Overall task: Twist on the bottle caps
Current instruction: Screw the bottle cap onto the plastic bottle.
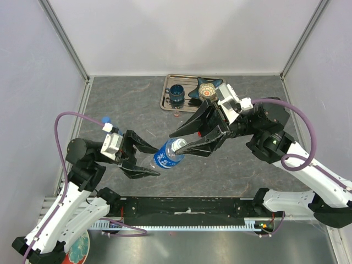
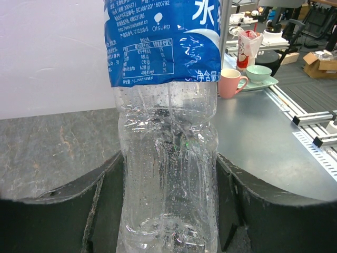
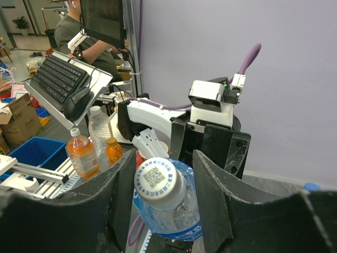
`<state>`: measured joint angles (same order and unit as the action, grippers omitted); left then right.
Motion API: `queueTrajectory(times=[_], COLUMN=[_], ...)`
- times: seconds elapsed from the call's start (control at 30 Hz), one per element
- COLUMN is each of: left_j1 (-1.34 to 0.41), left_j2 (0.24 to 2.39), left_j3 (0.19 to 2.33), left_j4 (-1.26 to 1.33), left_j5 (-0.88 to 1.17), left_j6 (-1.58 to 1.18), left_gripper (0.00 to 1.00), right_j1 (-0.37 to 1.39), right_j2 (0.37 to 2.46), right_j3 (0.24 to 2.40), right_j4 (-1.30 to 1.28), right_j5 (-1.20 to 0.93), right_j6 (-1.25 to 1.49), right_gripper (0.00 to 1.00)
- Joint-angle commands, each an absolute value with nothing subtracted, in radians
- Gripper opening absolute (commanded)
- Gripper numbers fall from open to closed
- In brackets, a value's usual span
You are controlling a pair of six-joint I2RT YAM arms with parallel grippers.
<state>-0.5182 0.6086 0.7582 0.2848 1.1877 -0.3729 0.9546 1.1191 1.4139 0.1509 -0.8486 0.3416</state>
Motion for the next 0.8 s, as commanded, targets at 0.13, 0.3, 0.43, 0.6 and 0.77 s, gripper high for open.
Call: queueTrajectory(times=[0.13, 0.3, 0.43, 0.6, 0.77], left_j1=[-0.512, -0.508, -0.506, -0.506, -0.506], left_j2=[0.604, 0.607, 0.606, 0.606, 0.607], left_j3=[0.772, 0.769, 0.762, 0.756, 0.749], left_j4=[0.313, 0.316, 0.307, 0.269, 0.154], left_j5=[1.158, 1.141, 1.134, 1.117, 1.005], left_j6=[-0.413, -0.411, -0.402, -0.342, -0.19], left_gripper=[0.02, 0.02, 0.02, 0.02, 0.02], right_j1=[0.945, 0.942, 0.937, 0.937, 0.936], right_j2=[1.115, 1.108, 1.108, 1.129, 1.204], right_j3=[1.387, 1.37, 1.353, 1.357, 1.446], right_j4=[0.218, 0.247, 0.285, 0.241, 0.068], right_j5=[-0.873, -0.862, -0.865, -0.806, -0.695], right_j6=[0.367, 0.388, 0.414, 0.408, 0.37], right_gripper=[0.54, 0.43, 0.29, 0.15, 0.0])
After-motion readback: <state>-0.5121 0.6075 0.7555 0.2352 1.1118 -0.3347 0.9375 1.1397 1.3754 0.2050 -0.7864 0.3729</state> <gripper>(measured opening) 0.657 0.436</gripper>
